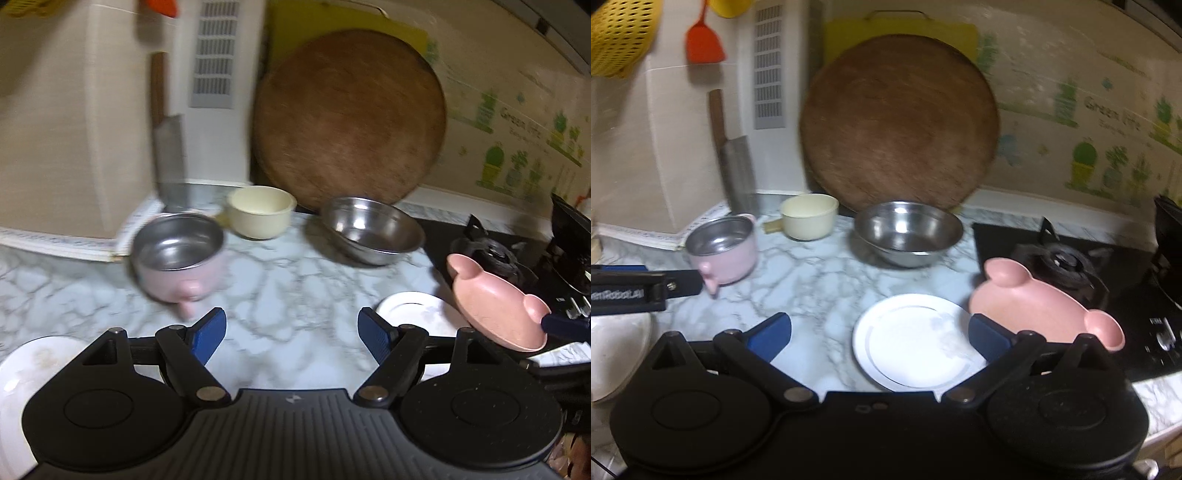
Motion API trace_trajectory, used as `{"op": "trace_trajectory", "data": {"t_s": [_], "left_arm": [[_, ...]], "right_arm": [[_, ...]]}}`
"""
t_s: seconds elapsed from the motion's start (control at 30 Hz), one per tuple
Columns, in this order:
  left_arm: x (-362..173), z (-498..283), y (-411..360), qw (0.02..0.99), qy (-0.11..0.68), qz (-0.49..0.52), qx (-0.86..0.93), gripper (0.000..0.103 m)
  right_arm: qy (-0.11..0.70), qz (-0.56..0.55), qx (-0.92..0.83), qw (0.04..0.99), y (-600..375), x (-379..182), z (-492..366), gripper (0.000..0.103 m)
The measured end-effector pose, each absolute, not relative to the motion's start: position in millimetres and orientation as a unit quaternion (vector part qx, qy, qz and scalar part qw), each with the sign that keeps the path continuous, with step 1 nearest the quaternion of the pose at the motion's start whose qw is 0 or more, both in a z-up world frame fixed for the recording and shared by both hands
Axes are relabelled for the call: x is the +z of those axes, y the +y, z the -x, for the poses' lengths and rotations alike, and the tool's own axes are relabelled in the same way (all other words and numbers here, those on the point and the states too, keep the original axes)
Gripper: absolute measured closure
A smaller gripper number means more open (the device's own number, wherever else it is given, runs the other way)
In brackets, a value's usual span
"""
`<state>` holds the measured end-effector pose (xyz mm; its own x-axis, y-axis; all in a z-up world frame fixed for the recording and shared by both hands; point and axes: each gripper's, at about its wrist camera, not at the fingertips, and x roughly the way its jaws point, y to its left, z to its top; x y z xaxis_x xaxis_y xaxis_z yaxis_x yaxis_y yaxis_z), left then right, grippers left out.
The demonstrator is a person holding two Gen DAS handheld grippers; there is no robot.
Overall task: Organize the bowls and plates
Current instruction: 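Move both tools back to the small white plate, then close both tools on the small white plate rim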
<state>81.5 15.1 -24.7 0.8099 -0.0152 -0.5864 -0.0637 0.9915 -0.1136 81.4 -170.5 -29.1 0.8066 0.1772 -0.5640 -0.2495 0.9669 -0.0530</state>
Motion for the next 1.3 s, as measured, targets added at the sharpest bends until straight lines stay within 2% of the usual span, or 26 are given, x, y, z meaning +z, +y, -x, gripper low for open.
{"op": "trace_trajectory", "data": {"t_s": [0.43,0.8,0.97,1.1,1.3], "left_arm": [[-67.7,-164.6,-44.1,0.925,0.375,0.039,-0.051,0.025],[-97.4,-200.4,-67.6,0.906,0.416,0.033,-0.067,0.025],[-106.6,-215.0,-67.2,0.898,0.431,0.048,-0.076,0.025],[-113.4,-223.6,-67.7,0.893,0.441,0.052,-0.080,0.025],[-120.4,-232.9,-68.4,0.886,0.454,0.058,-0.080,0.026]], "right_arm": [[0.342,0.030,0.056,0.937,-215.7,-63.5,-107.8,0.002],[0.378,0.005,0.054,0.924,-229.7,-87.1,-133.7,0.006],[0.395,-0.022,0.068,0.916,-232.2,-96.5,-145.7,0.010],[0.412,-0.038,0.070,0.908,-233.9,-105.2,-153.4,0.018],[0.431,-0.066,0.067,0.897,-239.9,-111.8,-165.5,0.022]]}}
